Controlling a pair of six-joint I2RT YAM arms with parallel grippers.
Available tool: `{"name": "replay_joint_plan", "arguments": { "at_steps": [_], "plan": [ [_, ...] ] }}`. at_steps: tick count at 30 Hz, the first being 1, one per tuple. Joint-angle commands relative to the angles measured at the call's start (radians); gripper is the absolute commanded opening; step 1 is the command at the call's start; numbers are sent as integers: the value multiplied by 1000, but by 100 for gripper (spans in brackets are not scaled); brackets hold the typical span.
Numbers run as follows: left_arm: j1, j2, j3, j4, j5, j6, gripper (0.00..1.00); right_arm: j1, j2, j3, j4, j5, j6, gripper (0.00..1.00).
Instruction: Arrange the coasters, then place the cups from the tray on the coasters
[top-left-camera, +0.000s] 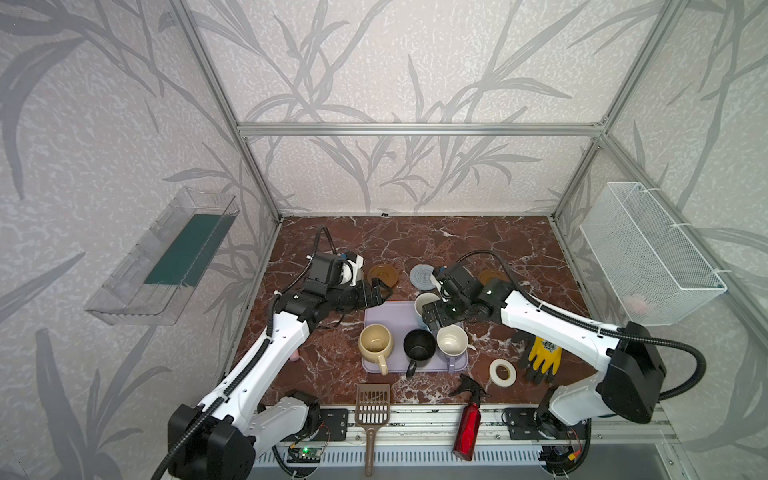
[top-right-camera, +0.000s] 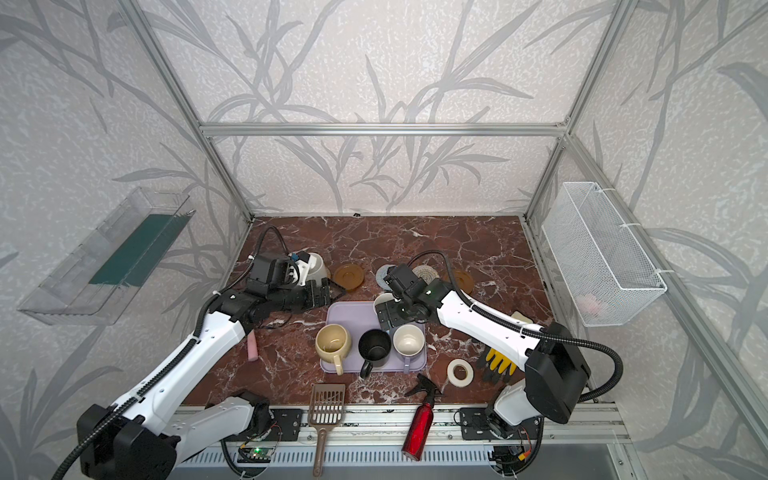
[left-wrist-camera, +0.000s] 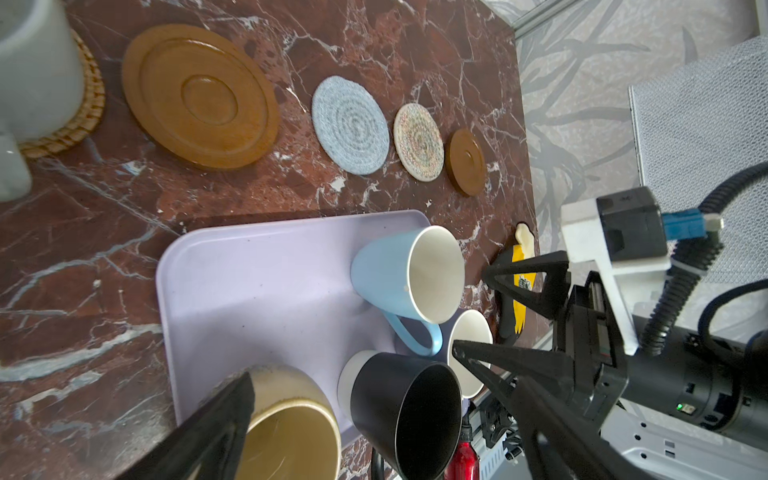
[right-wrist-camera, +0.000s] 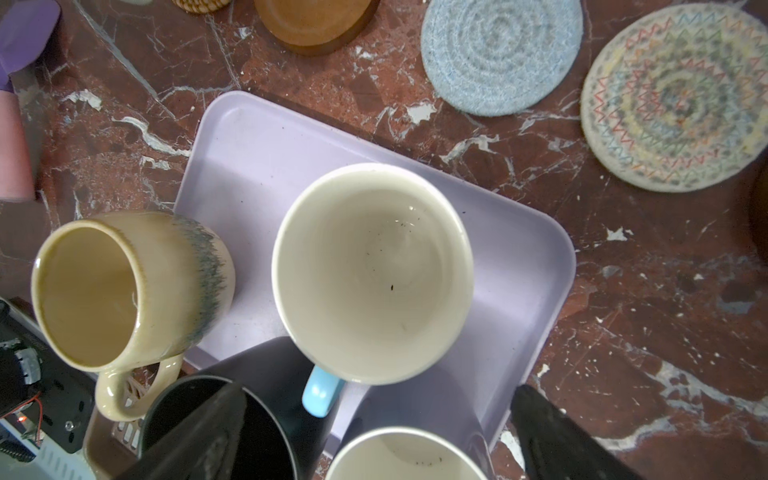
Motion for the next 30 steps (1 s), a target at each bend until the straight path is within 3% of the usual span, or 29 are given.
{"name": "replay_joint_plan", "arguments": {
  "at_steps": [1, 5, 9, 30],
  "plan": [
    [-6, -19, -29, 88, 23, -36, 99, 6, -11, -9, 32, 36, 24, 99],
    [-37, 4, -29, 92, 23, -27, 99, 6, 16, -8, 37, 46, 13, 99],
    [-67, -11, -34, 98, -80, -28, 99, 6, 38, -2, 44, 28, 7, 95],
    [-83, 9, -60, 171, -78, -83, 99, 10, 117, -10, 79, 11, 1, 76]
  ]
}}
